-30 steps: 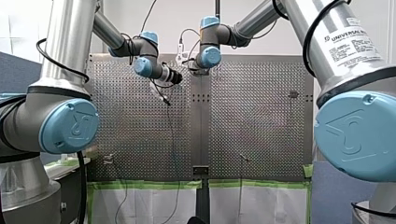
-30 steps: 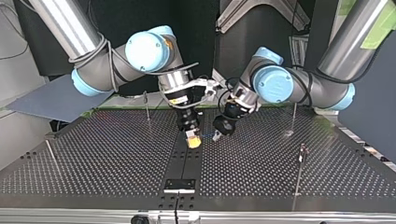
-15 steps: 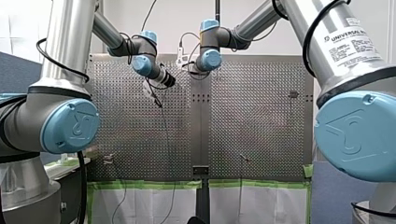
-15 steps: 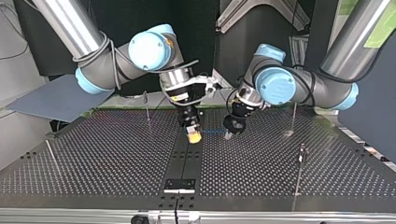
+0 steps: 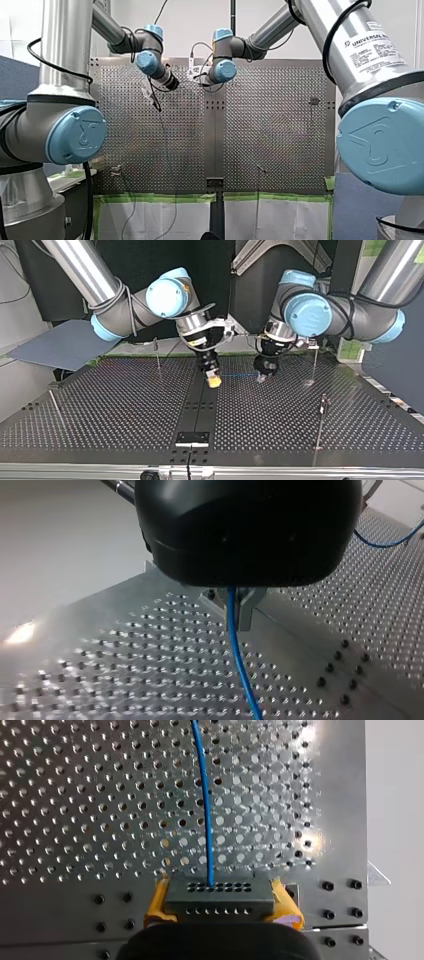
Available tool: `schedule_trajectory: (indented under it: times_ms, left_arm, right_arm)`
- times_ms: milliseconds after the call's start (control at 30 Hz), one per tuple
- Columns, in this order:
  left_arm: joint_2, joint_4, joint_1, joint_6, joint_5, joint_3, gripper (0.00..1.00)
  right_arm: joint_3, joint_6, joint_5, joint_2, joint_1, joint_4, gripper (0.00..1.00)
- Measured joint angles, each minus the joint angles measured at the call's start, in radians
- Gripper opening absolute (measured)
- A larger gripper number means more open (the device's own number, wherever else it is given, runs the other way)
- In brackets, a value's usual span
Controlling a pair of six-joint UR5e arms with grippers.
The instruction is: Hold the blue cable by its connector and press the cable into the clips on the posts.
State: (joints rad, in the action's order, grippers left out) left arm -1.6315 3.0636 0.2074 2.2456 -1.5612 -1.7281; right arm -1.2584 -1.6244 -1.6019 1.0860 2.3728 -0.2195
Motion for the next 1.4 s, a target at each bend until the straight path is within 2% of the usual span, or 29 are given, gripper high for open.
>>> schedule_trajectory:
  times_ms: [133,333,567,667,867,967,1167,1400]
  left_arm:
    - [0.034,-0.012,-0.008,-0.034,-0.034,-0.032,0.0]
    - [0.091,-0.01,-0.018,-0.091,-0.092,-0.062,0.0]
    - [0.153,-0.021,-0.032,-0.153,-0.153,-0.094,0.0]
    - [0.176,-0.013,-0.038,-0.176,-0.176,-0.101,0.0]
    - [0.228,0.033,-0.047,-0.207,-0.228,-0.104,0.0]
    - [0.255,0.05,-0.049,-0.216,-0.255,-0.106,0.0]
    - [0.292,0.056,-0.054,-0.222,-0.309,-0.11,0.0]
    - [0.295,0.033,-0.067,-0.221,-0.369,-0.111,0.0]
  right_arm:
    - [0.001,-0.006,0.026,-0.002,-0.001,-0.011,0.0]
    - [0.001,-0.033,0.074,-0.003,-0.004,-0.034,0.0]
    - [0.001,-0.081,0.139,-0.005,0.0,-0.064,0.0]
    - [0.004,-0.091,0.166,-0.005,0.001,-0.07,0.0]
    - [0.015,-0.095,0.219,-0.005,0.004,-0.071,0.0]
    - [0.021,-0.095,0.233,-0.006,0.004,-0.071,0.0]
    - [0.027,-0.096,0.239,-0.006,0.004,-0.07,0.0]
    - [0.032,-0.096,0.24,-0.007,0.005,-0.068,0.0]
